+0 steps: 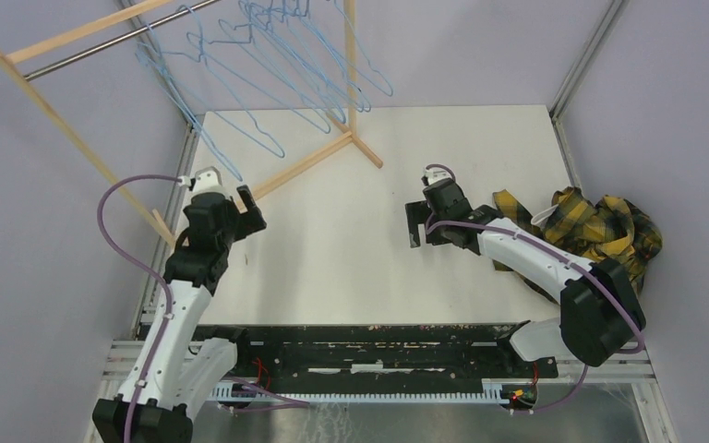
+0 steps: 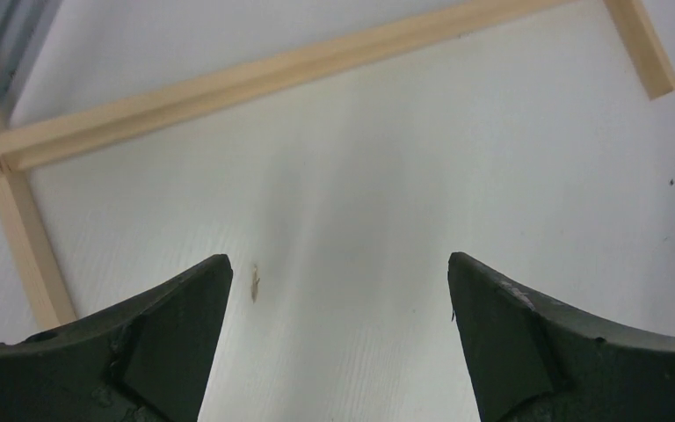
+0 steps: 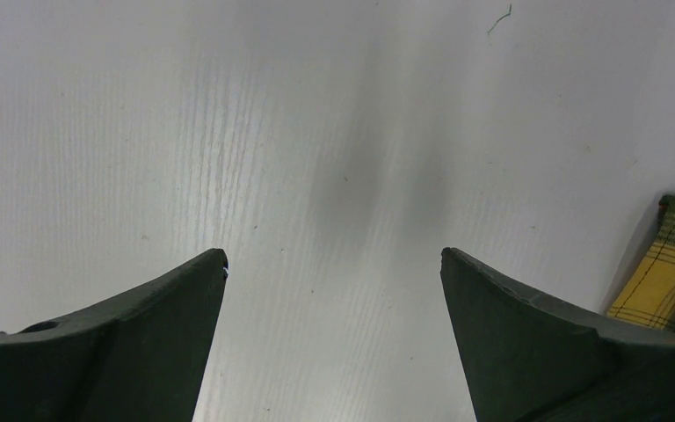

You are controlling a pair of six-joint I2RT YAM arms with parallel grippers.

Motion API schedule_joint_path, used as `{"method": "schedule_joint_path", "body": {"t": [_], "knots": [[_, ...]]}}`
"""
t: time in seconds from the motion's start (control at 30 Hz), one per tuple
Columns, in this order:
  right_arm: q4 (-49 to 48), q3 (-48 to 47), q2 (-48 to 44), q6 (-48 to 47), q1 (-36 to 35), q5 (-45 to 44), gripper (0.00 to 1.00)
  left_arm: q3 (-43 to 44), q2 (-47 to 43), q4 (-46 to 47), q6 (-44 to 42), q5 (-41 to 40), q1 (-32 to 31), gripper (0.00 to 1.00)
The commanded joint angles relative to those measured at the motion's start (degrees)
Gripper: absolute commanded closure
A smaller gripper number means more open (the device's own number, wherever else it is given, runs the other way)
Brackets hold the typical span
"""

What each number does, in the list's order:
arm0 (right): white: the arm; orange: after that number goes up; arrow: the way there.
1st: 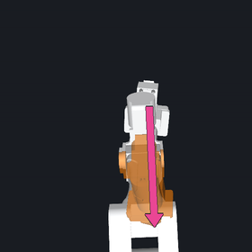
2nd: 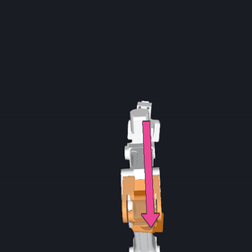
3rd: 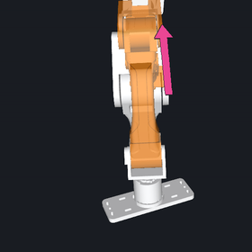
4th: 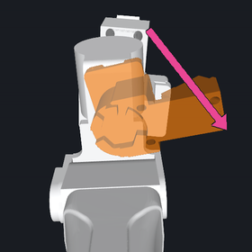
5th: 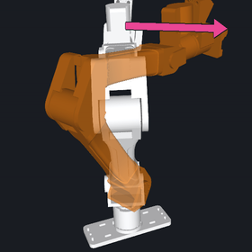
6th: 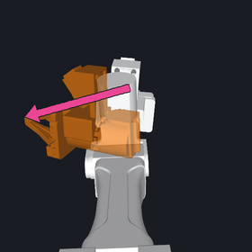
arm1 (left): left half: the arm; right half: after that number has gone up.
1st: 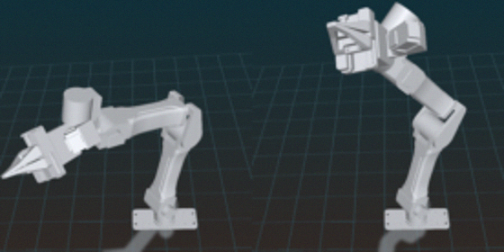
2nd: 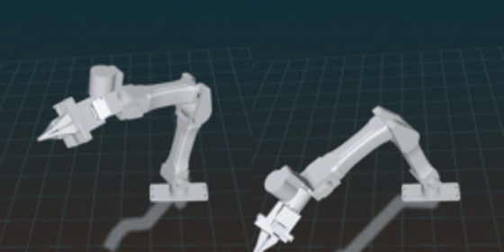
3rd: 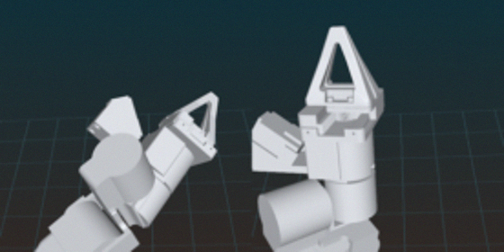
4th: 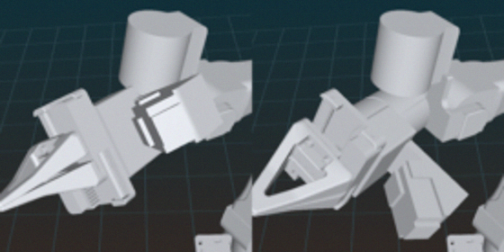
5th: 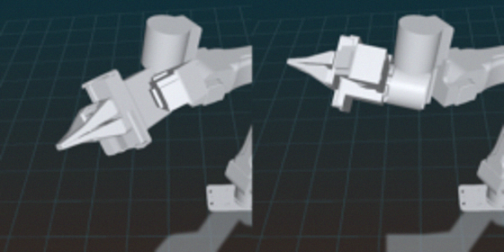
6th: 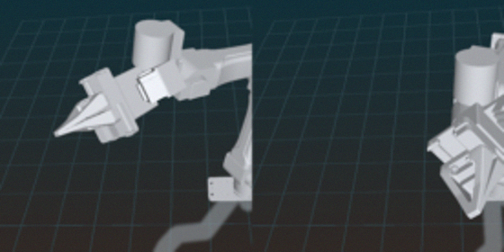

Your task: Organize the hangers

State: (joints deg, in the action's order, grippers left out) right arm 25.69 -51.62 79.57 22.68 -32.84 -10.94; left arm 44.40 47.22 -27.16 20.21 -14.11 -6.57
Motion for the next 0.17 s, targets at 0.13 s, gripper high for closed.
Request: {"method": "schedule_joint_path", "body": {"t": [0.13], "knots": [[-3.52,1.58,-0.8,-1.1,0.16,-4.54,0.0,-6.09,-6.13,3.65,2.64,3.79,-0.29,0.01]]}}
